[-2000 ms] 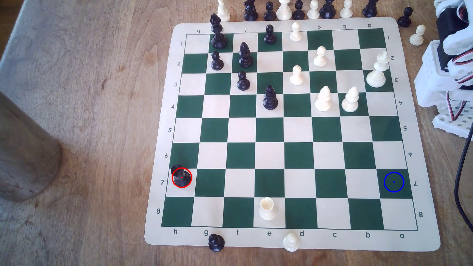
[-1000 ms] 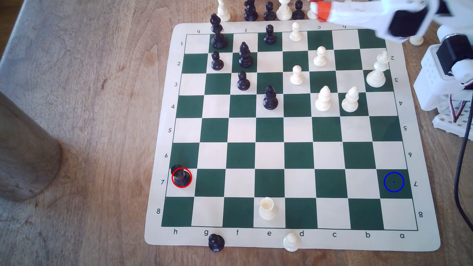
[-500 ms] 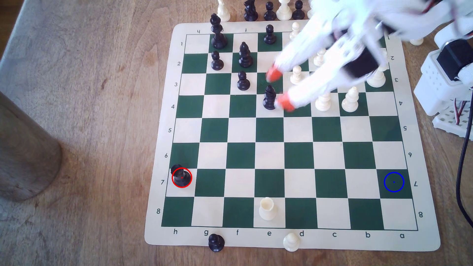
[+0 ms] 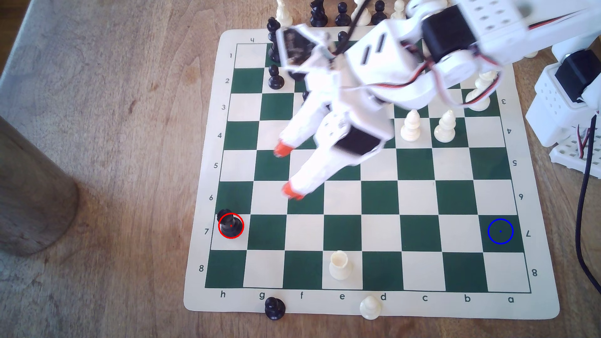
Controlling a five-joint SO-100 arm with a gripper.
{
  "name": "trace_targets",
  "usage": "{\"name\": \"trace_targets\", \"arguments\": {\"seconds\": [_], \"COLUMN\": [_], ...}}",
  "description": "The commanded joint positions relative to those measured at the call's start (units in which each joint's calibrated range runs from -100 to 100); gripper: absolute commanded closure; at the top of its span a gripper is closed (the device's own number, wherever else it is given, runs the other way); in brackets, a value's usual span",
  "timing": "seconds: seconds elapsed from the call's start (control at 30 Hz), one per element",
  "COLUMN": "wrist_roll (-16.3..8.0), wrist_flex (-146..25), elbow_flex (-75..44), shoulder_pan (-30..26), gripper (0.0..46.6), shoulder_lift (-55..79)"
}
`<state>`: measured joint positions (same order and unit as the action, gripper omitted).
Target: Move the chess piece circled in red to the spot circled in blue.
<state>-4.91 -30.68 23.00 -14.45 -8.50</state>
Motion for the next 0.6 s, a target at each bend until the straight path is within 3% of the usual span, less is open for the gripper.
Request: {"name": "trace_targets", "arguments": {"seconds": [0.0,0.57], "wrist_roll": [-0.2,0.1], "wrist_flex": [1.6,2.83], "elbow_flex": [-8.31,-27.71], "shoulder_pan": [-0.52,0.34], "gripper": [27.0,25.8], "shoulder_lift": [4.18,24.55]}}
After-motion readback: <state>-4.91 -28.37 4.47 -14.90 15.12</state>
